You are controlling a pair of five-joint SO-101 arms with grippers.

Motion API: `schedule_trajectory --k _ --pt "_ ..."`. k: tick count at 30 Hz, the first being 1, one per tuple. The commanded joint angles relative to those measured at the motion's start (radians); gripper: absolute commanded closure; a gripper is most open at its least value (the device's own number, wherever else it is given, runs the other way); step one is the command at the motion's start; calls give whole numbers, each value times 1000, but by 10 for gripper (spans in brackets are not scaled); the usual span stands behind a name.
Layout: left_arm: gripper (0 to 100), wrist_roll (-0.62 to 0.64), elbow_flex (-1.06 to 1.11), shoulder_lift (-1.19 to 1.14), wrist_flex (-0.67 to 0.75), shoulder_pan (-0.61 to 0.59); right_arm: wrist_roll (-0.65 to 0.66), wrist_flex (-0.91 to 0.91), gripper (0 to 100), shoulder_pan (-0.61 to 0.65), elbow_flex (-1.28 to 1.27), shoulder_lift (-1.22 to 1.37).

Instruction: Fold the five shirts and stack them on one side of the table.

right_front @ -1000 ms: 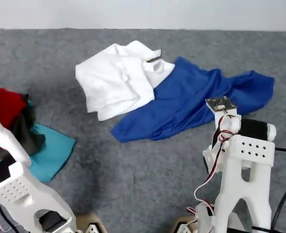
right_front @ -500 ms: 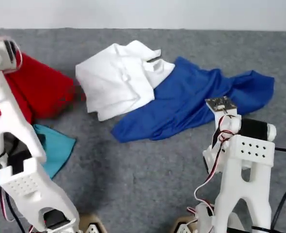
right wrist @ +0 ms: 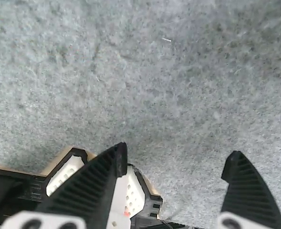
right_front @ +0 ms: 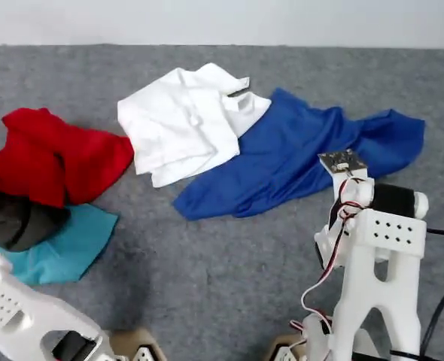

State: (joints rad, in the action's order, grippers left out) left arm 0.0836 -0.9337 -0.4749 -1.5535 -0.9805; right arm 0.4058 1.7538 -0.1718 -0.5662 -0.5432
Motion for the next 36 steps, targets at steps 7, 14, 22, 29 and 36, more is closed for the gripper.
schedule_trajectory --k 7,14,22,29,36 --pt "746 46 -200 84 -203 431 14 28 667 68 2 -2" --pt "746 132 -124 49 -192 835 14 30 667 65 2 -2" --pt "724 282 -87 -301 25 961 14 39 667 65 2 -2" --pt "754 241 -260 -634 127 1013 14 41 667 65 2 -2" --pt "990 35 -539 -856 146 1008 14 41 668 67 -12 -2"
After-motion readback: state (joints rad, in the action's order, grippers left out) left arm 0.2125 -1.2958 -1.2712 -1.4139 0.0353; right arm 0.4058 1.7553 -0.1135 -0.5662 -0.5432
